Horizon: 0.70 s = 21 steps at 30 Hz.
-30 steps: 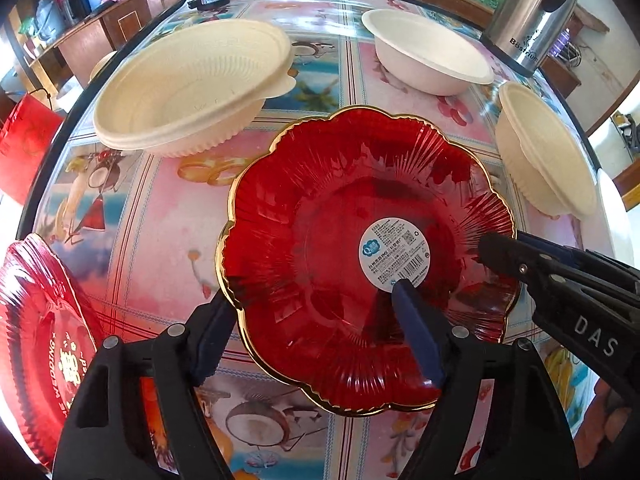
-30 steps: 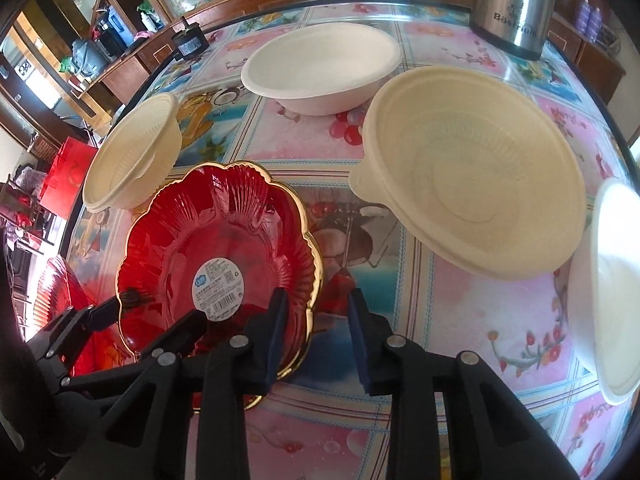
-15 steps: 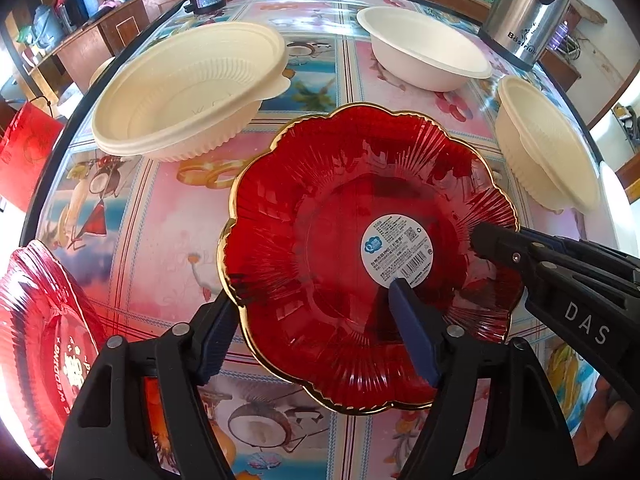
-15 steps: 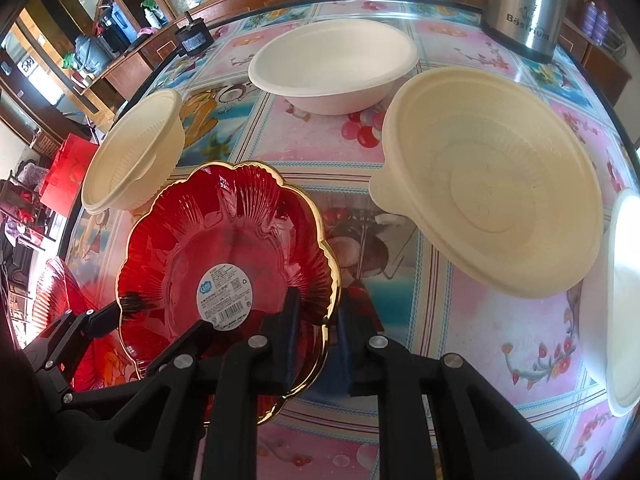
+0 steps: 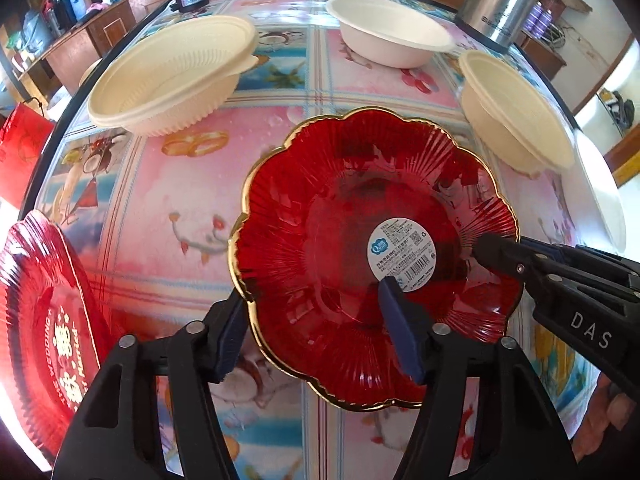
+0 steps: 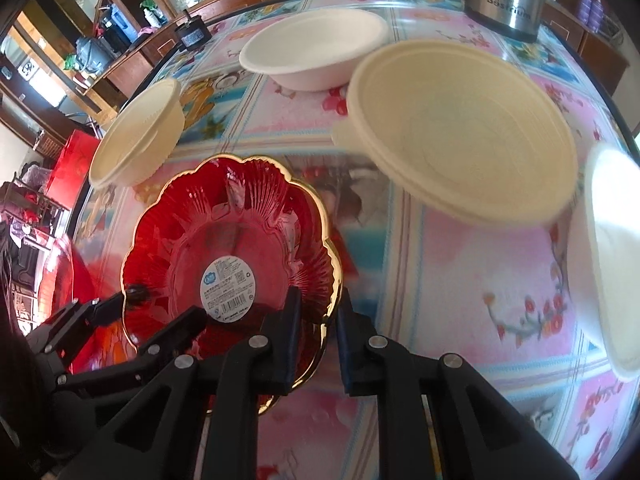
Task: Organize plates and bowls
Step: 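Lift the red scalloped plate with the right gripper and carry it toward the red plate stack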
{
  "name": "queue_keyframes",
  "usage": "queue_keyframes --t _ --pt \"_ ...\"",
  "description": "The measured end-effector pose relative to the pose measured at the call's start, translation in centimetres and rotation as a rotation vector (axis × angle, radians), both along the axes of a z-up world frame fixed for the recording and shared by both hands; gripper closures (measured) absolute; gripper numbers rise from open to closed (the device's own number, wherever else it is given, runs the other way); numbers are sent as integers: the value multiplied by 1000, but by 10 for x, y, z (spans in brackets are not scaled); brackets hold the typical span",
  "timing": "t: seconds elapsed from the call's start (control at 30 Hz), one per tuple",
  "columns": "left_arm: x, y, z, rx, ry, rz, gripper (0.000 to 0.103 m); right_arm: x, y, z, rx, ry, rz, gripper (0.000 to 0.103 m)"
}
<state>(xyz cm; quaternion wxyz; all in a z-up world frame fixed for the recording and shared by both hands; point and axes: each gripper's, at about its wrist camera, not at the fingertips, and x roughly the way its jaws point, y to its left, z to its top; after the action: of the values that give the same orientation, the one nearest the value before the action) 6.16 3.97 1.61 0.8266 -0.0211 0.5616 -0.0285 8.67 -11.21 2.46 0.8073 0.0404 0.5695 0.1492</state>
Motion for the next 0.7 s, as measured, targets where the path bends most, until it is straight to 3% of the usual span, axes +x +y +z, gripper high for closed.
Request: queue_keyframes --t 0.17,0.7 --pt "-13 1 2 -30 -1 1 62 -18 -16 0 16 19 -21 88" --pt "-35 -12 11 -34 -13 -10 62 -37 -26 9 -2 -18 -24 88"
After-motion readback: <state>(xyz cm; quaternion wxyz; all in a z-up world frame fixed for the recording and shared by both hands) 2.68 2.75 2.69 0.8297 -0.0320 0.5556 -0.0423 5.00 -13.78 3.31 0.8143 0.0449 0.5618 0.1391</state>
